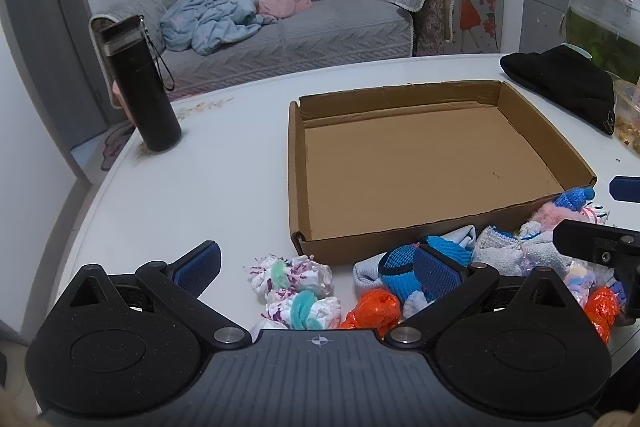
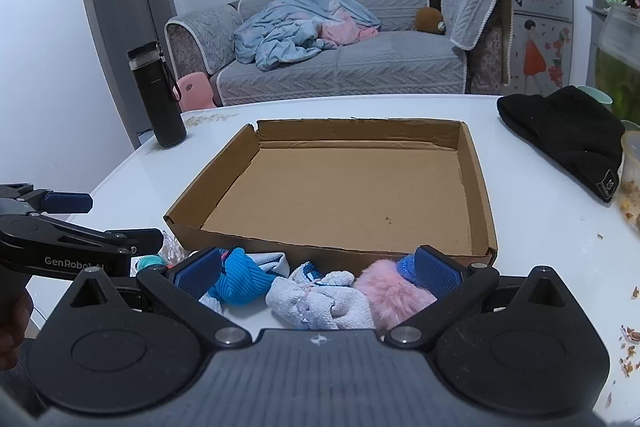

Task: Organize objects
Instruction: 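Move both tools toward the pile of rolled socks beside the box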

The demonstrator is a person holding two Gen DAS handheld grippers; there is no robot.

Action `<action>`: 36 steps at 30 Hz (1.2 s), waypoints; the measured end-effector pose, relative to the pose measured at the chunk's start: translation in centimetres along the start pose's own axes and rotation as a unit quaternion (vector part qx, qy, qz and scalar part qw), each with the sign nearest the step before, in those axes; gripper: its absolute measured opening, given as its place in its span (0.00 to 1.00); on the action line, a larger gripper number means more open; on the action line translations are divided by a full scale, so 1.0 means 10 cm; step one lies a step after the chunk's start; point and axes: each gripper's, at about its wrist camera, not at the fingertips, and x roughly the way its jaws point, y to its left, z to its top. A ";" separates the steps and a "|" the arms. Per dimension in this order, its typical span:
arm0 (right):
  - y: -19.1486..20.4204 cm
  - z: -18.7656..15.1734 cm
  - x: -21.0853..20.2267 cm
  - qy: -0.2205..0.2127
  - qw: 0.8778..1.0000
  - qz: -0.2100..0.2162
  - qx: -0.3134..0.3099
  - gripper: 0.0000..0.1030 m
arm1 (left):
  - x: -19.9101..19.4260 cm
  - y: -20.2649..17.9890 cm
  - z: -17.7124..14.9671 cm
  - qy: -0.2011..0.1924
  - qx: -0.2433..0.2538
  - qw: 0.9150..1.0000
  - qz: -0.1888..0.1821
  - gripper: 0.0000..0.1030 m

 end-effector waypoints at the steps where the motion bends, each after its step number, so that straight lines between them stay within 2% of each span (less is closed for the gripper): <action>1: -0.01 0.00 0.00 -0.001 1.000 -0.001 0.001 1.00 | 0.00 0.01 -0.01 0.001 -0.001 1.000 0.001 0.99; 24: -0.08 -0.07 -0.13 -0.006 1.000 -0.010 -0.003 1.00 | -0.11 0.18 -0.14 0.007 -0.001 1.000 0.005 0.99; 29: -0.19 -0.31 -0.38 -0.025 0.999 -0.022 -0.021 1.00 | -0.20 0.46 -0.39 0.008 0.004 1.000 0.030 0.99; 36: -0.24 -0.82 -0.51 -0.015 0.997 -0.058 -0.051 1.00 | -0.15 0.73 -0.63 0.034 -0.007 0.999 0.040 0.99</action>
